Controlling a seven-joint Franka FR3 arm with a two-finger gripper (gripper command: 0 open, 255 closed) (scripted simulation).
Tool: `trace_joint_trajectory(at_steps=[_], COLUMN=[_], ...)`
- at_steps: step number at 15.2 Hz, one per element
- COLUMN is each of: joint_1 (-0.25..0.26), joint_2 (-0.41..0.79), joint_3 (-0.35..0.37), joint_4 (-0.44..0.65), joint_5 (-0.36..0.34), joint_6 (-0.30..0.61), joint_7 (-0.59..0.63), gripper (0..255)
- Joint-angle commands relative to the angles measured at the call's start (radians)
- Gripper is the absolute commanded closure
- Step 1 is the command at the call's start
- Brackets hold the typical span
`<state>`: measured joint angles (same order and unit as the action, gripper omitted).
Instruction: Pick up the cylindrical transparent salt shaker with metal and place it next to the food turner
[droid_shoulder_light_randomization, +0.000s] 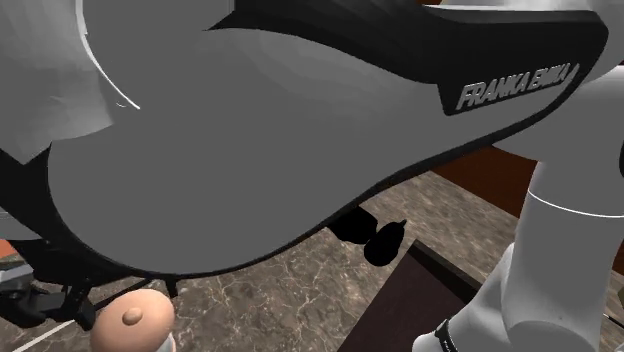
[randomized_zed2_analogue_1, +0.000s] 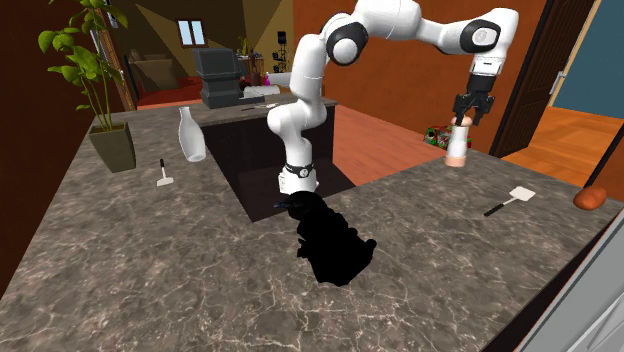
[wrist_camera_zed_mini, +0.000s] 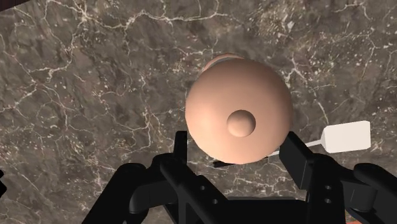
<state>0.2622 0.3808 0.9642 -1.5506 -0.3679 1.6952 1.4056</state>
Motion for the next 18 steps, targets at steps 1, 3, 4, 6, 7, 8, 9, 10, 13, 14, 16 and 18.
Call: trace_joint_trajectory(at_steps=[1,3,4,6,7,8,9,10,13,14,16,18], joint_1=[0.1,0.159,0.156,0.151,0.149,0.147,0.145,0.144,0.14,0.14,0.139,0.139], joint_2=[0.107,0.166,0.167,0.17,0.172,0.174,0.177,0.179,0.188,0.192,0.198,0.198], joint_3=[-0.033,-0.058,-0.059,-0.061,-0.062,-0.063,-0.065,-0.066,-0.072,-0.074,-0.077,-0.077], joint_4=[0.109,0.167,0.154,0.13,0.118,0.107,0.096,0.085,0.056,0.046,0.031,0.031], joint_5=[-0.074,-0.109,-0.11,-0.113,-0.115,-0.118,-0.12,-0.123,-0.132,-0.135,-0.141,-0.141], joint_6=[-0.034,-0.042,-0.03,-0.005,0.007,0.019,0.031,0.042,0.076,0.087,0.106,0.106], joint_7=[0.048,0.068,0.07,0.075,0.077,0.08,0.083,0.085,0.094,0.097,0.102,0.102], gripper=[255,255,255,255,255,255,255,255,255,255,255,255])
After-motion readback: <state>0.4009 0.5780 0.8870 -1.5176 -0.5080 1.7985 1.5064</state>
